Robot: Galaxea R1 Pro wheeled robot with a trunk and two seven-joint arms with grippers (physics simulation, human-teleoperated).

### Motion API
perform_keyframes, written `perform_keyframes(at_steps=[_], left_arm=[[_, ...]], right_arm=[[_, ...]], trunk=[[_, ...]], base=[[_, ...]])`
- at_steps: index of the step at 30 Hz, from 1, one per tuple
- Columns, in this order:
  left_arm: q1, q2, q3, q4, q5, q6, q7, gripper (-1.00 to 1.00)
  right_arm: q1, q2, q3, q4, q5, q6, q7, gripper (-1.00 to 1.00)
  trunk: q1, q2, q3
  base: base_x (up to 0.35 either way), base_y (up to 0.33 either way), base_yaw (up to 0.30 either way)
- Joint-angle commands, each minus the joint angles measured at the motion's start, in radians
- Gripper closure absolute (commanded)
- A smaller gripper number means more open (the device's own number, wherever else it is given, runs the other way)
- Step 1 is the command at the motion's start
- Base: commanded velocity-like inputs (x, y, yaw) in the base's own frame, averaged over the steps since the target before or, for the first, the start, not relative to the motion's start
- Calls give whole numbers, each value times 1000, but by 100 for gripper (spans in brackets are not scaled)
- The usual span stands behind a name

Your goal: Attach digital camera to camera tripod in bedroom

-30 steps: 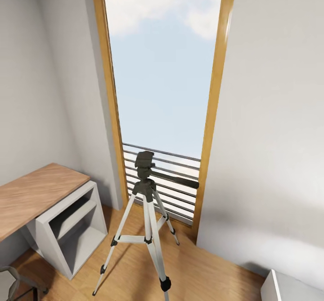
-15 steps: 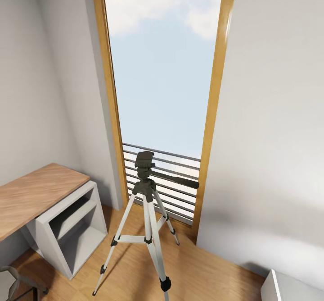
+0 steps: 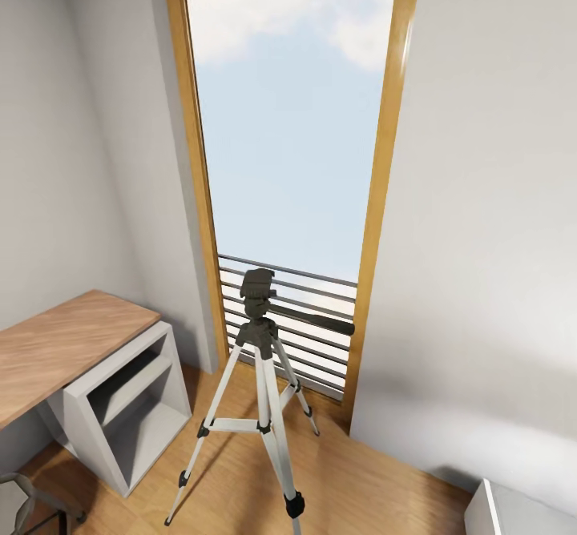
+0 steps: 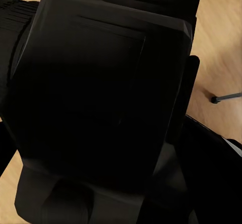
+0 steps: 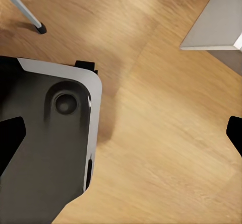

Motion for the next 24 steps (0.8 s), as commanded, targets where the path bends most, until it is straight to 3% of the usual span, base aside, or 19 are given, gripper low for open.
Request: perform_keyframes(at_steps=[1, 9, 24], left_arm=[[0, 0, -9, 0, 7, -2, 4, 100], [0, 0, -9, 0, 6, -2, 4, 100], [0, -1, -9, 0, 6, -2, 4, 100]], right_arm=[[-1, 0, -1, 3, 7, -6, 2, -100], [-1, 15, -3, 5, 1, 0, 0, -100], [-1, 15, -3, 5, 3, -2, 0, -100]], trunk=[[0, -1, 0], [0, -1, 0], [0, -1, -19]], base=[[0, 0, 0], [0, 0, 0], [0, 0, 0]])
